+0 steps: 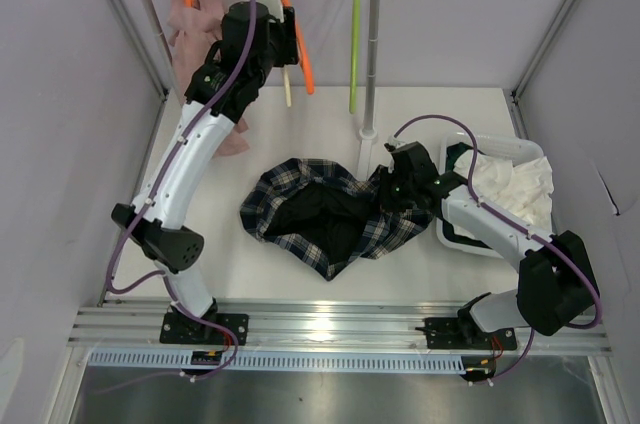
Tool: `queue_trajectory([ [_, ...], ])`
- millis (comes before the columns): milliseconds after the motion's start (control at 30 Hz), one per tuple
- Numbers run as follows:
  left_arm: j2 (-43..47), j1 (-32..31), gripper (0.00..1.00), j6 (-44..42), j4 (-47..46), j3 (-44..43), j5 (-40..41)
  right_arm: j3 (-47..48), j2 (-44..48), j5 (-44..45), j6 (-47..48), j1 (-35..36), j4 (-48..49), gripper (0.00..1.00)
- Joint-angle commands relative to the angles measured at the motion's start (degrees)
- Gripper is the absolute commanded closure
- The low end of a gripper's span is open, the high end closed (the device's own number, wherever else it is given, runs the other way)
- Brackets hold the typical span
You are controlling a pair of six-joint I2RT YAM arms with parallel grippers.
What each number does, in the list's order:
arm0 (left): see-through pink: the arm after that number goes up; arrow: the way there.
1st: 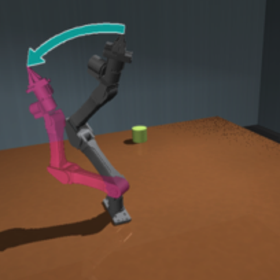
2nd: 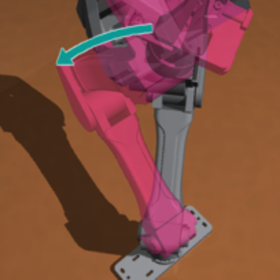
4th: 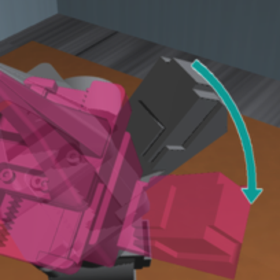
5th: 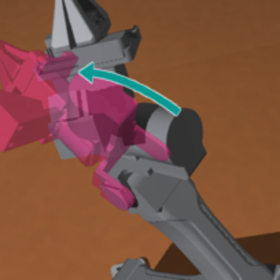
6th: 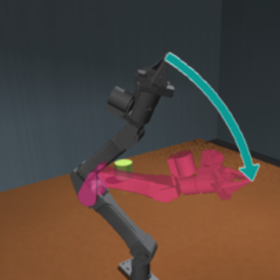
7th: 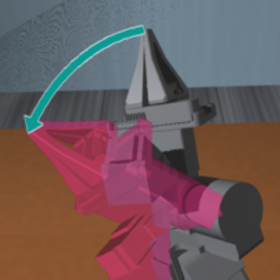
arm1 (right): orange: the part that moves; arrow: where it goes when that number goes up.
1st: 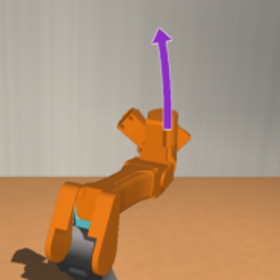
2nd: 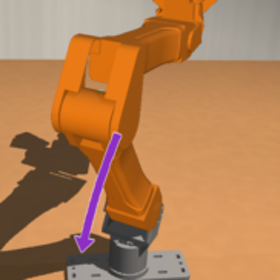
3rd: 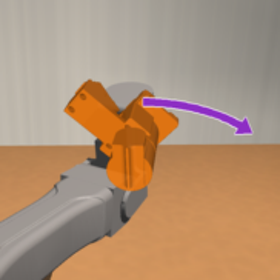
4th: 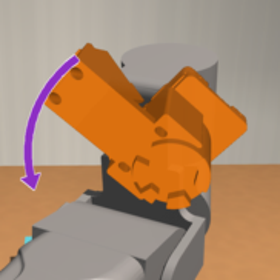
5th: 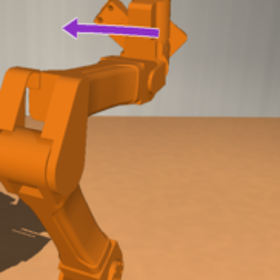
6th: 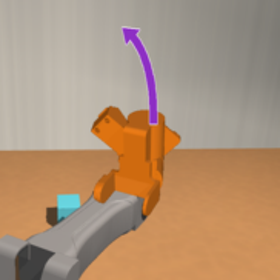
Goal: Place the skirt on the hanger
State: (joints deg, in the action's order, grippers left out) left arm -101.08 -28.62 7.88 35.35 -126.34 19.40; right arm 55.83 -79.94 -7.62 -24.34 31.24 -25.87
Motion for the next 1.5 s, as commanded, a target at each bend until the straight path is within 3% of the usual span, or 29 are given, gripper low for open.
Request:
queue_trajectory([
  [0,-0.4,-0.8,0.44,-1.9,0.8,-2.0,3.1,-0.4,1.6,-0.2,0.6,-0.4,0.6,0.98],
  [200,-0.5,-1.2,0.52,-2.1,1.4,-2.3,5.2,-0.6,2.2,0.0,0.6,-0.4,0.5,0.98],
  [667,1.3,-1.1,1.0,-5.2,4.5,-4.7,12.5,-0.9,2.8,-0.3,0.6,-0.4,0.3,0.98],
  [933,3.0,2.0,1.0,-4.0,7.0,-6.0,13.6,-0.9,3.0,-0.2,0.8,-0.4,0.0,0.98],
  [1467,9.6,4.7,1.0,-4.5,4.0,-4.0,2.4,-0.9,3.7,-0.1,1.0,-0.4,-0.2,0.98],
])
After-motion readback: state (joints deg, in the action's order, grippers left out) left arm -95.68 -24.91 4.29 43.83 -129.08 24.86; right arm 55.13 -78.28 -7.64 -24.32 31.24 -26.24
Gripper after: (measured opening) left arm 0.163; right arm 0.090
